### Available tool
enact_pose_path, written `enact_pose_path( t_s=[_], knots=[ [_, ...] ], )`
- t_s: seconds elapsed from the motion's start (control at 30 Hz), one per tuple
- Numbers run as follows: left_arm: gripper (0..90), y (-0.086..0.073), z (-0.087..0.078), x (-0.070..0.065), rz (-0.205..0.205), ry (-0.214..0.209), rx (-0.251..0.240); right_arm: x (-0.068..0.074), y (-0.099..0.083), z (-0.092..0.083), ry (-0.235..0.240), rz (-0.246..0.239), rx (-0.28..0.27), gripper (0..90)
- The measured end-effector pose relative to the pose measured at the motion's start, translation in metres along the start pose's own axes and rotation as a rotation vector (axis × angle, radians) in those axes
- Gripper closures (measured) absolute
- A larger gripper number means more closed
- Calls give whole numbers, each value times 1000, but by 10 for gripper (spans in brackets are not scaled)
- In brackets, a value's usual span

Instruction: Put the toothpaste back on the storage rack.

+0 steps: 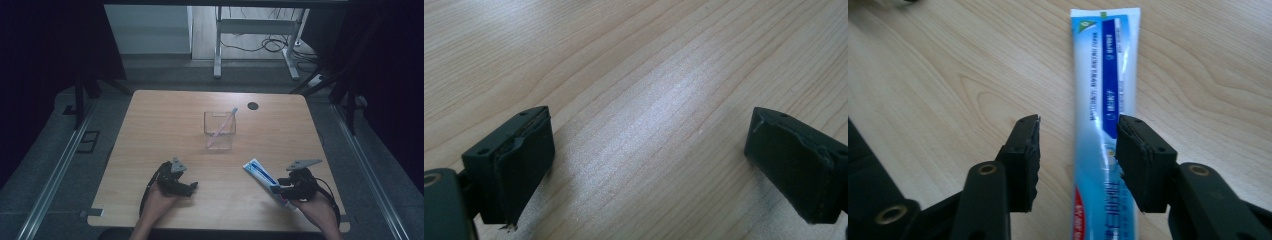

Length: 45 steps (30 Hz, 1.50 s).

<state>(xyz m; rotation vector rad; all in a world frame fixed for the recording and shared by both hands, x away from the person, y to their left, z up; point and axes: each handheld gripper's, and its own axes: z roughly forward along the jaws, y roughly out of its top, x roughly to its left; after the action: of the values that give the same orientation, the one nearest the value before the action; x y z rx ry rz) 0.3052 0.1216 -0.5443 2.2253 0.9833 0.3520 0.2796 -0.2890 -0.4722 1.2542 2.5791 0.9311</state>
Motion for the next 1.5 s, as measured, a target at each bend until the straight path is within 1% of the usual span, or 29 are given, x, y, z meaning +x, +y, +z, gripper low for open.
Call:
enact_pose_path(
  t_s=[0.1,0.2,0.43,0.5,0.6,0.67,0.73,0.83,1.03,1.13,1.3,1.37,1.4,1.43,1.5],
  knots=[
    [60,0,0,0,0,0,0,-4,4,2,-8,-3,25,459],
    [60,0,0,0,0,0,0,-7,9,6,-23,-15,63,422],
    [60,0,0,0,0,-1,0,-11,18,13,-39,-32,123,380],
    [60,0,0,0,0,0,0,-11,21,15,-37,-32,142,383],
    [60,0,0,0,0,-1,1,-12,25,19,-42,-45,178,385],
    [60,0,0,0,1,0,2,-12,28,21,-44,-46,193,388],
    [60,0,0,0,1,-1,2,-12,31,23,-46,-58,213,392],
    [60,0,0,0,1,-1,2,-10,36,28,-43,-62,247,395],
    [60,0,0,0,1,-1,3,-7,44,40,-43,-87,318,398],
    [60,0,0,0,0,-1,2,-5,47,45,-56,-102,357,421],
    [60,0,0,0,-1,-1,2,-5,52,52,-77,-102,400,469],
    [60,0,0,0,-2,-1,3,-5,53,55,-78,-94,413,485],
    [60,0,0,0,-2,-1,2,-6,54,56,-73,-97,416,485],
    [60,0,0,0,-2,-1,2,-6,55,57,-78,-84,422,485],
    [60,0,0,0,-2,-1,3,-7,57,59,-74,-82,432,488]
  ],
)
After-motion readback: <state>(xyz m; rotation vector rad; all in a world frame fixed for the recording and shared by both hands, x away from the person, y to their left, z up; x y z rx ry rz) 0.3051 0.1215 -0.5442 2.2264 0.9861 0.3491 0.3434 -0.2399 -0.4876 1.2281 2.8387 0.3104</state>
